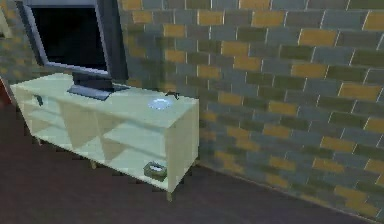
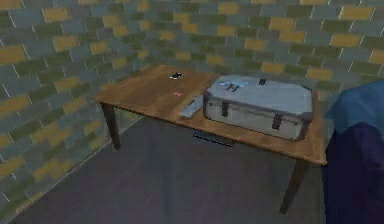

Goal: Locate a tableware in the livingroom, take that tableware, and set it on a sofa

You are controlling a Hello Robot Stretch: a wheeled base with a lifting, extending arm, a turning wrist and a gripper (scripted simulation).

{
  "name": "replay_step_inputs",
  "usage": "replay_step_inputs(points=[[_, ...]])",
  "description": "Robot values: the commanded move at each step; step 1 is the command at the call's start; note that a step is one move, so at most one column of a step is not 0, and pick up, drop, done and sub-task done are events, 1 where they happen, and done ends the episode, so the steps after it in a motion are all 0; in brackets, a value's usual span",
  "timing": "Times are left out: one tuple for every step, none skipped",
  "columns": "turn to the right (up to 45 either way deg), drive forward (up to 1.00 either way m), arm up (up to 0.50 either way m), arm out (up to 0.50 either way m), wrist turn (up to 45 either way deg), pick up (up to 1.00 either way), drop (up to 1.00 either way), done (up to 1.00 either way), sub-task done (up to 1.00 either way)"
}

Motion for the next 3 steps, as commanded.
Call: replay_step_inputs(points=[[0.0, 0.6, 0.0, 0.0, 0.0, 0.0, 0.0, 0.0, 0.0], [-45.0, 0.0, 0.0, 0.0, 0.0, 0.0, 0.0, 0.0, 0.0], [-45.0, 0.0, 0.0, 0.0, 0.0, 0.0, 0.0, 0.0, 0.0]])
